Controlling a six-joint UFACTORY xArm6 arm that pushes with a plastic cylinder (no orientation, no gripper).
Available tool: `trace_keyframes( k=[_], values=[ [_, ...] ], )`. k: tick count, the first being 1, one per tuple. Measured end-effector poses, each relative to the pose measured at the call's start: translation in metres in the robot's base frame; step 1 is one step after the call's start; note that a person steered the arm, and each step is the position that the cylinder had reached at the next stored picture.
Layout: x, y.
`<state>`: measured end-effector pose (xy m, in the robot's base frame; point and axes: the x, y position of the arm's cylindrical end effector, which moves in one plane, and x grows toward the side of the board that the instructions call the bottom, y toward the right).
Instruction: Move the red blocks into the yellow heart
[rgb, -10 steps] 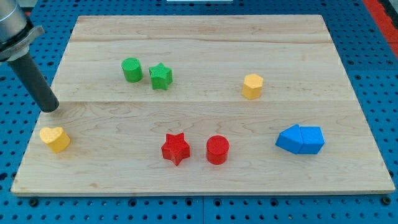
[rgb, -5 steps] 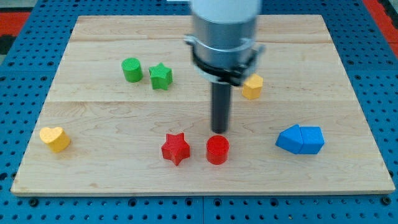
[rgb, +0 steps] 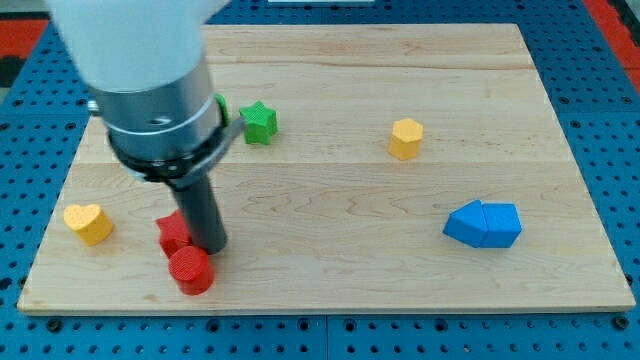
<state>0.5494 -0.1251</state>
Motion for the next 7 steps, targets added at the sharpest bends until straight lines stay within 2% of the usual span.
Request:
trace_keyframes(
  k=[2,3,4,5,6,7],
  values=[
    [-0.021,-0.002],
    [-0.021,-0.024],
    [-0.006,0.03],
    [0.034,0.102],
    [0.07,0.079],
    [0.059,0.02]
  ],
)
